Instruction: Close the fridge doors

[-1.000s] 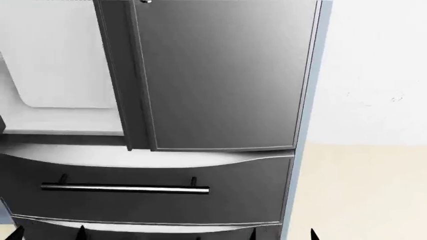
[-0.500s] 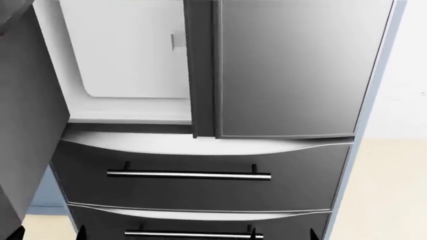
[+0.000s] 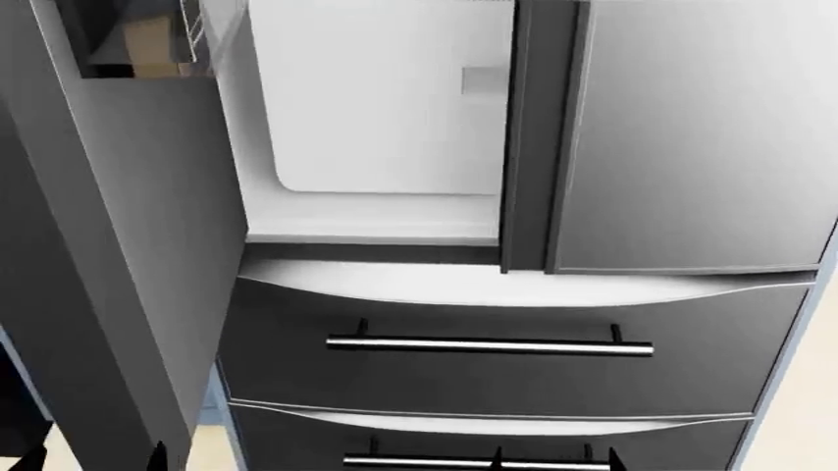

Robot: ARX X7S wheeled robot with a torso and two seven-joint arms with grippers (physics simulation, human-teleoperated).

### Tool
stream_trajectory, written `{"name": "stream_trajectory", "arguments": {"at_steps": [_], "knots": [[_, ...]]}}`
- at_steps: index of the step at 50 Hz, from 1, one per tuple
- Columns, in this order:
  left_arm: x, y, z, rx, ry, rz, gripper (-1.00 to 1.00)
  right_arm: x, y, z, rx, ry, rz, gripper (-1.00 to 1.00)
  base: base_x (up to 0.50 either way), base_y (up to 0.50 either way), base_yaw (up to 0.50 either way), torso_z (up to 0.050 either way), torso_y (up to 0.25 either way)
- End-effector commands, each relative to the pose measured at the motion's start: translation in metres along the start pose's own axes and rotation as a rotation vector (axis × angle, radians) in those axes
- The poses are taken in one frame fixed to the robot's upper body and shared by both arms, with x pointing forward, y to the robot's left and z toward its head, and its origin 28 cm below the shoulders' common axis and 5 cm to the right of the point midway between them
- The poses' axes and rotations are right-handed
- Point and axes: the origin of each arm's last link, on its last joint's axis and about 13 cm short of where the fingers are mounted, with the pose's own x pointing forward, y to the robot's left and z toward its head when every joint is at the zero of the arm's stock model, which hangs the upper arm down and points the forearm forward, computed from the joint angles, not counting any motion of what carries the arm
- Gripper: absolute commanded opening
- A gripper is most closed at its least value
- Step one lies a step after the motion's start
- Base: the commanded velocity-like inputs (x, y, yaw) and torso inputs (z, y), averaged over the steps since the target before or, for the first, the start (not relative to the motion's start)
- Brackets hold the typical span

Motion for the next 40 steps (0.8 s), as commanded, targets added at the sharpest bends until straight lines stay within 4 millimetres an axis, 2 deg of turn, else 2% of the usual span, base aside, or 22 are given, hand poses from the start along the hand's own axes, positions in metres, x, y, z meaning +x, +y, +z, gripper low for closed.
{"name": "stream_trajectory", "arguments": {"at_steps": [1, 40], "knots": [[0.0002, -0.0002, 0.0013, -0.001, 0.000, 0.000, 1.00, 0.0003, 0.0001, 0.0003, -0.003, -0.001, -0.001, 1.00, 0.00, 0.50, 0.00, 0.000, 0.000], [-0.0003, -0.0010, 0.0004, -0.008, -0.002, -0.002, 1.00, -0.0007, -0.0011, 0.0005, -0.014, -0.003, -0.003, 1.00, 0.00, 0.50, 0.00, 0.000, 0.000]]}}
